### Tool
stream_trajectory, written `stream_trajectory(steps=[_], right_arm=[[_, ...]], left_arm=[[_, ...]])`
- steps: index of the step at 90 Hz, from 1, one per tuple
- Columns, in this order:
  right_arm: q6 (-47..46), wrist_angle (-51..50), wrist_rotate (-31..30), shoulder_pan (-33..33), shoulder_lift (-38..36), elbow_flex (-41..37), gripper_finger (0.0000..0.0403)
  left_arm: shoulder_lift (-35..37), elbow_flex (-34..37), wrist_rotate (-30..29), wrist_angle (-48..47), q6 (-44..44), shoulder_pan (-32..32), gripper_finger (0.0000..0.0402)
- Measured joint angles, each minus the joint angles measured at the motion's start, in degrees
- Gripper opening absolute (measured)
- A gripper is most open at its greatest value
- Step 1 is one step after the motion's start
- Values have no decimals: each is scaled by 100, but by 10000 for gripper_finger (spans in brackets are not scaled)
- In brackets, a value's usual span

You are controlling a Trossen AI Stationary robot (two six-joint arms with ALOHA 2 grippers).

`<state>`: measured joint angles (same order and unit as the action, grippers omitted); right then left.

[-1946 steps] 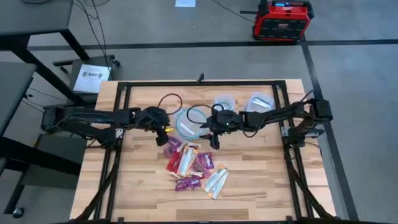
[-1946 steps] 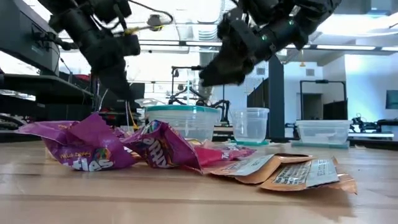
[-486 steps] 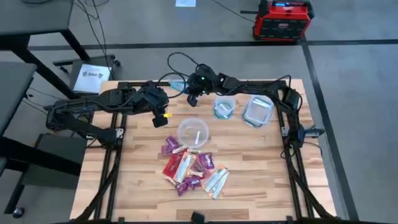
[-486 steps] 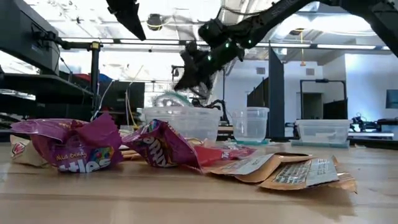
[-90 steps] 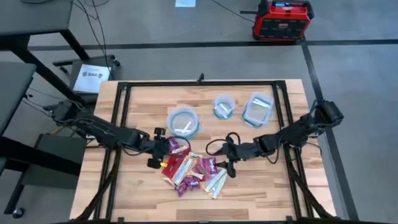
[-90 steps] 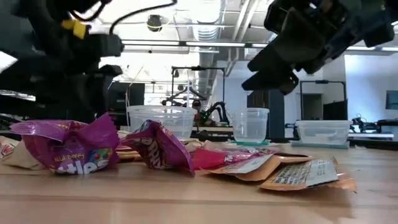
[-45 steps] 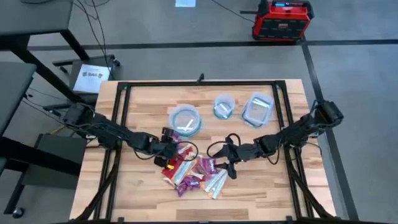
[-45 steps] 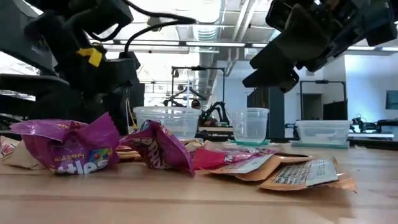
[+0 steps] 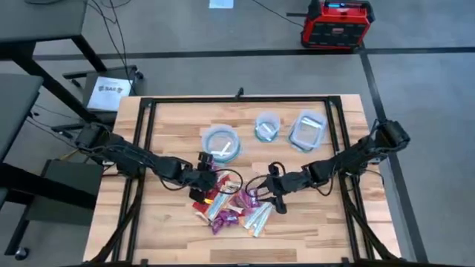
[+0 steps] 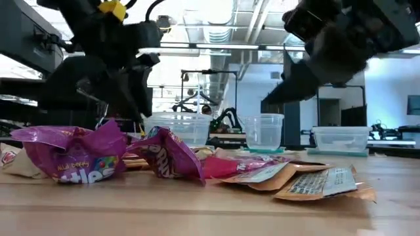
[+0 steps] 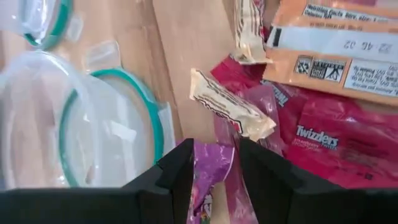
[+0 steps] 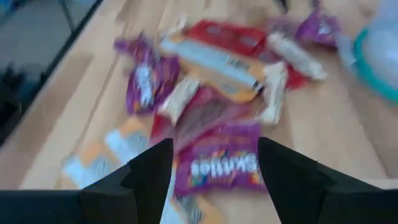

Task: Sort candy
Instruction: Put the yellow candy into the rectangular transparent bin

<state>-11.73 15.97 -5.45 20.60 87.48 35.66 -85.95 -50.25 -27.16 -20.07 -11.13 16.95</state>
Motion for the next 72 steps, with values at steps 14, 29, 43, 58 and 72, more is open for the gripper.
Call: stream_trajectory(steps=[14,29,43,58,72], right_arm=[[366,-537,243,405,18,0,219],[735,-370,-181,549,392,119,219],[721,-266,-194,468,1089,446,219],[710,-308,78,400,1615,807,206],[667,-1051,89,402,1648,1158,123]], left_arm=[[7,-80,-156,262,338,-36,114],[4,-80,-168,283,345,-39,114],[4,-80,-168,303,327,-37,114],[4,-78,-170,287,339,-39,114],[4,-80,-170,283,375,-39,114]])
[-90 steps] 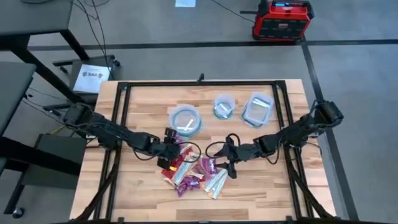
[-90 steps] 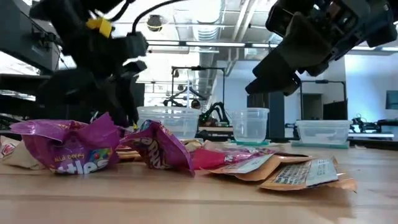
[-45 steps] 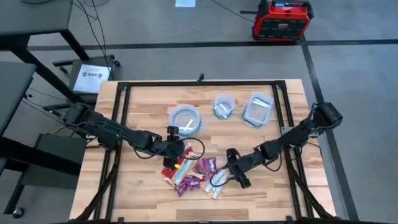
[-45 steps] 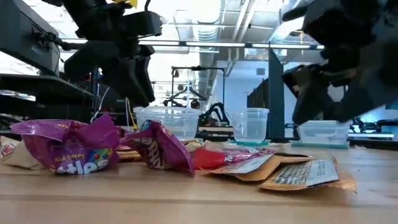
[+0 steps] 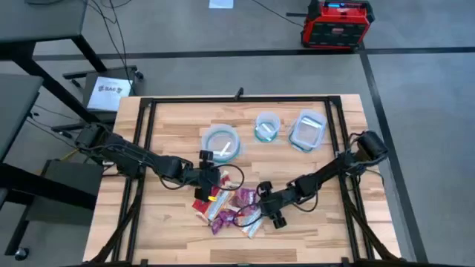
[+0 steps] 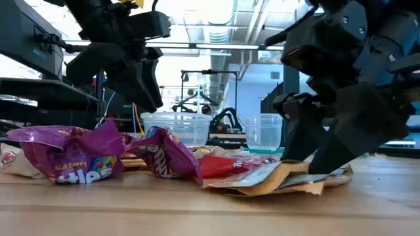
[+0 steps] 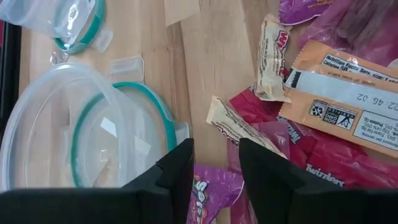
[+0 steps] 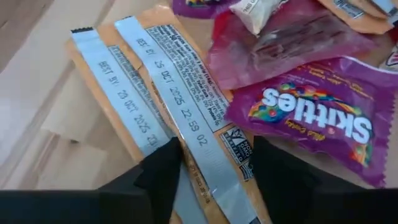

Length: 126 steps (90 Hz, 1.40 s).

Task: Sort candy
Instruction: Put the yellow candy into the rectangular transparent bin

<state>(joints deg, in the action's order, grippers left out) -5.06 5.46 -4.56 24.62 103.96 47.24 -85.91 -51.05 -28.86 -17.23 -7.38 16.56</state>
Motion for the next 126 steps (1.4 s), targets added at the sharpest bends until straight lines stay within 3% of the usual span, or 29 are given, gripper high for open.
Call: stream_trajectory(steps=[8,13,42,57,67,79,88,100,126], right_arm=[[54,-567,-2,0,-162,143,43],[150,-868,-1,-2,-306,200,15],[-332,-2522,-183,-2,-1911,369,1],[-922,-3844,-1083,-322,-3098,398,1],[-1501,-4762,-1896,-870,-3778,398,0],[-2314,-5998,-2938,-1762,-4326,398,0],[-3176,-6717,-3292,-2486,-4516,398,0],[-3906,-7452,-3260,-3141,-4462,398,0],[-4279,-7800,-3005,-3869,-3752,394,0]], left_arm=[[0,2,-2,-1,-2,0,114],[0,2,-2,-1,-7,0,114],[179,4,-7,15,4,20,114],[628,4,-224,41,-151,-2,114],[950,4,-632,190,-387,-64,114],[1234,4,-698,484,-376,-229,114],[1319,4,-697,507,-178,-292,114],[1329,4,-688,440,-5,-295,114],[1329,4,-675,411,99,-271,114]])
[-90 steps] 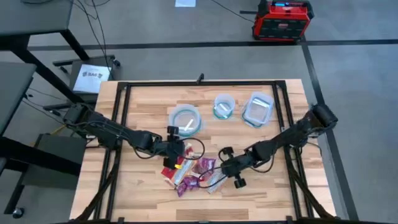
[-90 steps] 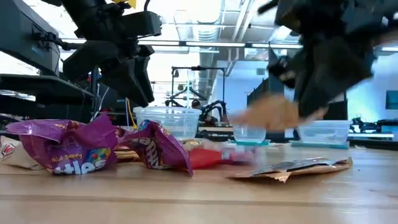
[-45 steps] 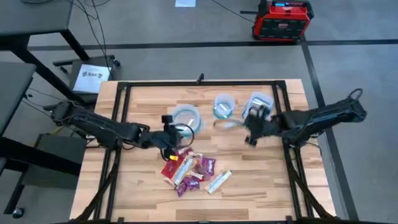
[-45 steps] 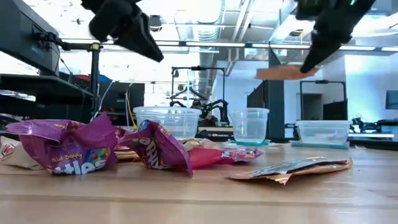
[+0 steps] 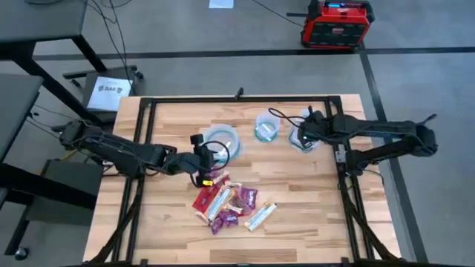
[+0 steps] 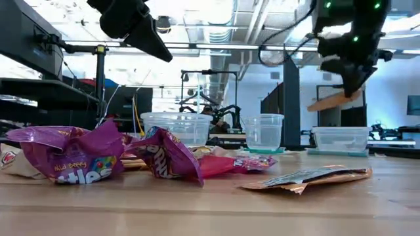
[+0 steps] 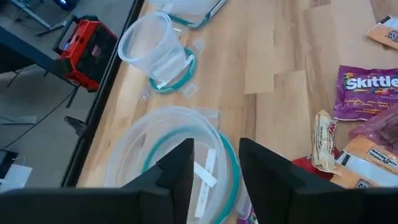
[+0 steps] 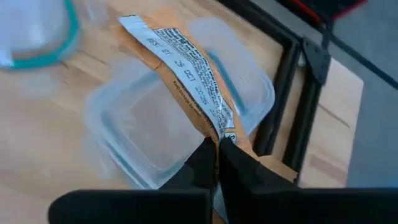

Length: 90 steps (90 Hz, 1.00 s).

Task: Sort candy
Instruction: Put the yellow candy into the rectangular transparent bin

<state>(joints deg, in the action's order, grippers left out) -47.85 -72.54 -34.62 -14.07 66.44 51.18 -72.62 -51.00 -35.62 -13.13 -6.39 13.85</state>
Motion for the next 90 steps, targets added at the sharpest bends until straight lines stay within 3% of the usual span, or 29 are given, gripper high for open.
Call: stream_trajectory(steps=[13,35,56,90], right_arm=[[-223,-298,9,-245,268,-2,0],[-377,220,128,-424,422,-23,0],[-1544,540,154,-595,373,-248,6],[-1334,946,363,-596,369,-334,130]], left_arm=[[0,0,4,0,21,45,114],[-2,0,7,-7,49,56,114],[-2,0,14,0,106,138,114],[-2,0,20,-4,113,136,114]])
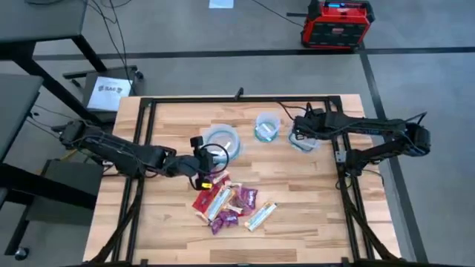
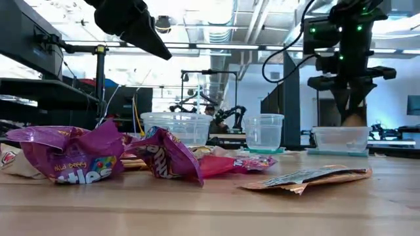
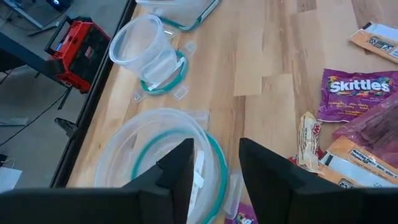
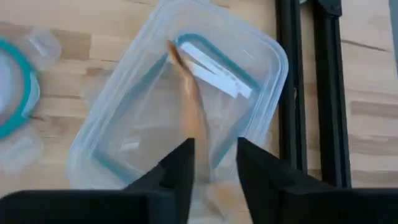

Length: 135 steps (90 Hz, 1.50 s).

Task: Sort candy
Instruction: Put the yellow candy into the rectangular transparent bin

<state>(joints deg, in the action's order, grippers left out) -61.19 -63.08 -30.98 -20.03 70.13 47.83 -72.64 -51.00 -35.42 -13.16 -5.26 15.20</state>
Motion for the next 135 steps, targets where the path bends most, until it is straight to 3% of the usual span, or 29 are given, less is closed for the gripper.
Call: stream_trajectory(steps=[16,33,49,66,90,115,135], right_arm=[[312,-123,178,172,-2,0,172],[1364,429,650,958,-2,0,184],[2254,1917,870,2240,56,0,179],[3784,3590,868,3468,544,-2,178],[4052,5061,1140,4463,1683,-2,177],[4462,6396,2336,4734,2867,-2,177],[4837,6677,2578,4790,3395,19,177]], left_arm=[[0,0,-2,0,4,0,114],[0,0,-4,7,-14,0,114],[0,0,-17,12,-48,-13,114],[0,0,-17,33,-48,-15,114],[0,2,-17,112,59,-6,114],[0,2,-13,114,120,37,114],[0,2,-12,102,122,37,114]])
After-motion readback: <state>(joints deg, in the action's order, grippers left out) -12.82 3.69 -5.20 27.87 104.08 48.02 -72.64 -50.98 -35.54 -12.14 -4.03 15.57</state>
